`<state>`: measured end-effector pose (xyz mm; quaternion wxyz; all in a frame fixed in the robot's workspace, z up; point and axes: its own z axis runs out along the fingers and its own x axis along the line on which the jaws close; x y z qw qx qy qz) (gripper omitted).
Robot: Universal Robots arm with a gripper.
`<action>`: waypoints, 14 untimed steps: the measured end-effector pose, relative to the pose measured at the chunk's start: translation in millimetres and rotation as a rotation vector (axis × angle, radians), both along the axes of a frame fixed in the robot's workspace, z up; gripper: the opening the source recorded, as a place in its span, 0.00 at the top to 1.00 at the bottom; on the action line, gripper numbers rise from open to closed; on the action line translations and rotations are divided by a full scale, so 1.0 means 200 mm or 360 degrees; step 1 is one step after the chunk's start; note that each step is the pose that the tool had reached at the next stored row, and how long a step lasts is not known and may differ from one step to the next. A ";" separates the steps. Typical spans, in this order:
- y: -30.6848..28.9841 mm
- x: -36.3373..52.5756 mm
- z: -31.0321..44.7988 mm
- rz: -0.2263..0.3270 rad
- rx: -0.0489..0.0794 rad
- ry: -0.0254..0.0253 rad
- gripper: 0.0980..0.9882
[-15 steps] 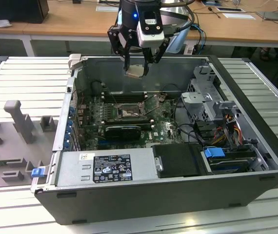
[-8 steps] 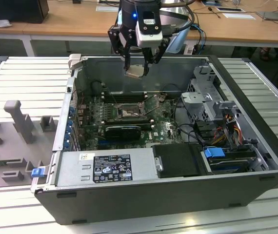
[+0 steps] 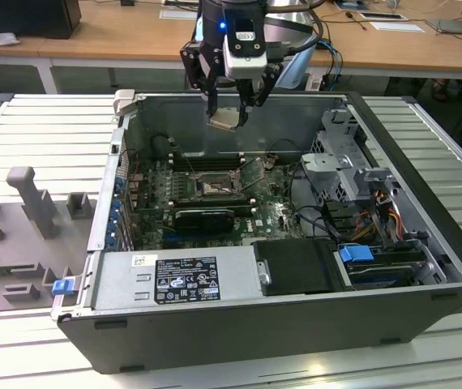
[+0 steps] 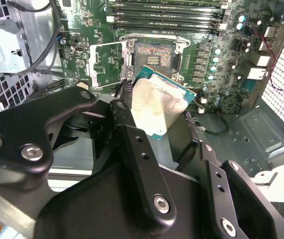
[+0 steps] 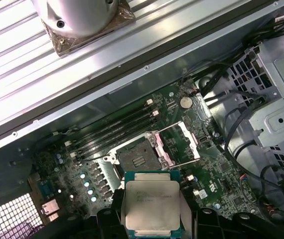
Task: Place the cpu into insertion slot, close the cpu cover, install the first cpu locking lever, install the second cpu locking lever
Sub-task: 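Place the cpu into insertion slot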
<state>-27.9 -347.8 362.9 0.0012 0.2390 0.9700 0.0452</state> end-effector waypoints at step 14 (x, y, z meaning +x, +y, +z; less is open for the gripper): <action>0.000 0.000 -0.004 -0.0238 0.0000 -0.00001 0.52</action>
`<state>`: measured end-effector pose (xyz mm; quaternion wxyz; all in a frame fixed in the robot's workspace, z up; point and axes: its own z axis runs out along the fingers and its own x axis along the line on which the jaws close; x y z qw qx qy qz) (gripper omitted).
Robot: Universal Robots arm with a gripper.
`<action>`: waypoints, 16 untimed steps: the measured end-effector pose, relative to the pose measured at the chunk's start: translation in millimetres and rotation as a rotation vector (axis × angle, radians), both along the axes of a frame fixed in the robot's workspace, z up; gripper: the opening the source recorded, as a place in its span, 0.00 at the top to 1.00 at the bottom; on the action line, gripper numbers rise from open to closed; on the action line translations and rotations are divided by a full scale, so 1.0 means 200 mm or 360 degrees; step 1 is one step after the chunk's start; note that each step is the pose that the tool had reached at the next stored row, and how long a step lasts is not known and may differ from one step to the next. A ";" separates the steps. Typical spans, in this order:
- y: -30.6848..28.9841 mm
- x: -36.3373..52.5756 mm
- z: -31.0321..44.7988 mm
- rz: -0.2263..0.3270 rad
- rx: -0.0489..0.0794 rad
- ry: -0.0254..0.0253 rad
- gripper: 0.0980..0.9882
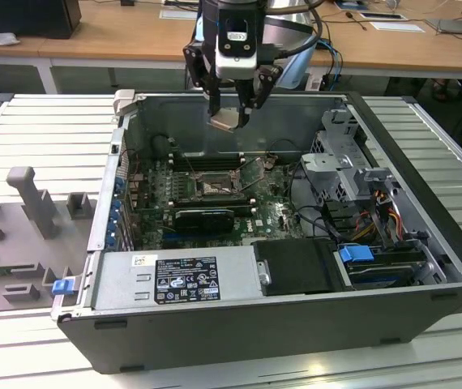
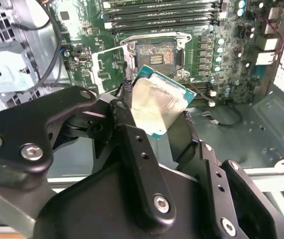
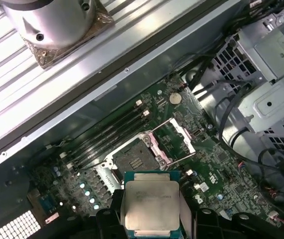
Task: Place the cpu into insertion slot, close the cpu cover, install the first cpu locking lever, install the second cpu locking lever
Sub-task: 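Place the cpu into insertion slot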
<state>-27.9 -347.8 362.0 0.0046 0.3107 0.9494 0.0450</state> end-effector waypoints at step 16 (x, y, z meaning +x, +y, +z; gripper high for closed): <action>-0.001 -0.003 -0.031 -0.0185 -0.0001 0.00138 0.52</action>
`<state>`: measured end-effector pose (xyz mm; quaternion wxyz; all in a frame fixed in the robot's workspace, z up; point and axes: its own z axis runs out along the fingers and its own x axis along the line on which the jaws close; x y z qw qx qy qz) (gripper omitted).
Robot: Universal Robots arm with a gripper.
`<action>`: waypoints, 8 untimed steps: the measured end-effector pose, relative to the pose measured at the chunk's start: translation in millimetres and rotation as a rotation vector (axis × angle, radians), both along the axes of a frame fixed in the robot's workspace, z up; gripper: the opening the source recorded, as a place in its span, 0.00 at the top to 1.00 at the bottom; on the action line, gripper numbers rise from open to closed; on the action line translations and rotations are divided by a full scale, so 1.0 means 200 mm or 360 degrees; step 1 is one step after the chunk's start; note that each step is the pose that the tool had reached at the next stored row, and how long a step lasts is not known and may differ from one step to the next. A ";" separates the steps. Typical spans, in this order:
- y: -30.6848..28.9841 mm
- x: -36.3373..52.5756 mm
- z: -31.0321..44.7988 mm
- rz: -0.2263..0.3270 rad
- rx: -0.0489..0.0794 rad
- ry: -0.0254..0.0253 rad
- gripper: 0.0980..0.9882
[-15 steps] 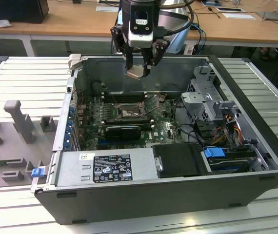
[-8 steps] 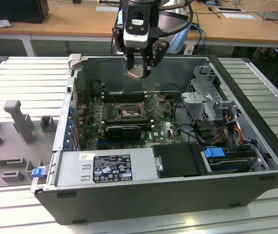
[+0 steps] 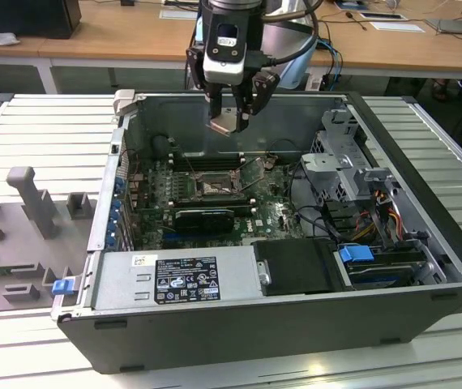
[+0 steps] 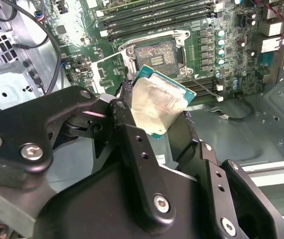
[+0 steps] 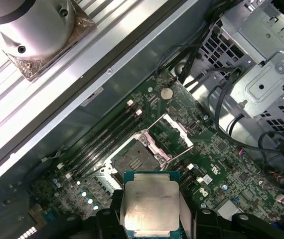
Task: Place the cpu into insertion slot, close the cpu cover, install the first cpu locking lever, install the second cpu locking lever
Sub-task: 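Place the cpu into insertion slot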
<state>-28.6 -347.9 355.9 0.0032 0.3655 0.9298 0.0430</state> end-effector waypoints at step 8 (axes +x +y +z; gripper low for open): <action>0.000 0.000 -0.003 -0.0049 0.0000 -0.00002 0.52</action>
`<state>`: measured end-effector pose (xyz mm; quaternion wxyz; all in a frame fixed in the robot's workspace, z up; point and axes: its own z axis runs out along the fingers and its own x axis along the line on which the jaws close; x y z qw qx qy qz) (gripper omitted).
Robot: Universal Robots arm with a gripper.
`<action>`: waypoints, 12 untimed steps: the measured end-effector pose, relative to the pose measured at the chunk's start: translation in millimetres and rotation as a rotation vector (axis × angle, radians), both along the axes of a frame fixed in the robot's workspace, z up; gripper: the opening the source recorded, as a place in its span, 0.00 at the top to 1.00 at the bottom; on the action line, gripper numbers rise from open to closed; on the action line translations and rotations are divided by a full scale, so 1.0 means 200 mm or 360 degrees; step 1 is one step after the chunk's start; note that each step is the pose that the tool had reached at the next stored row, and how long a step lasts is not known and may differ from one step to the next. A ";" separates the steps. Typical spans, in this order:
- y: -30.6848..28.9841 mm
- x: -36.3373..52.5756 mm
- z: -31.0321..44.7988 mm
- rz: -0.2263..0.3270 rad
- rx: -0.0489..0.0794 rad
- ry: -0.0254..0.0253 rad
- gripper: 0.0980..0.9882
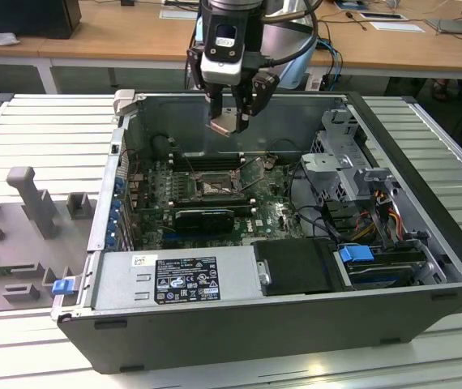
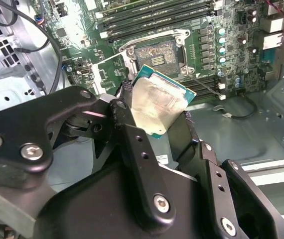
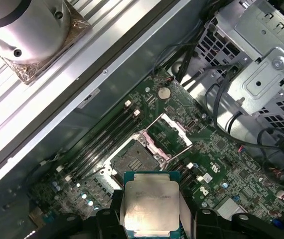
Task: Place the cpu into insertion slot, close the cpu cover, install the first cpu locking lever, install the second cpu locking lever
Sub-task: 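Place the cpu into insertion slot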
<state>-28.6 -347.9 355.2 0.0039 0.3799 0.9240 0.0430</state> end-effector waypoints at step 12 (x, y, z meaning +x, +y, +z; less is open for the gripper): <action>0.000 0.000 -0.002 -0.0211 0.0000 -0.00001 0.52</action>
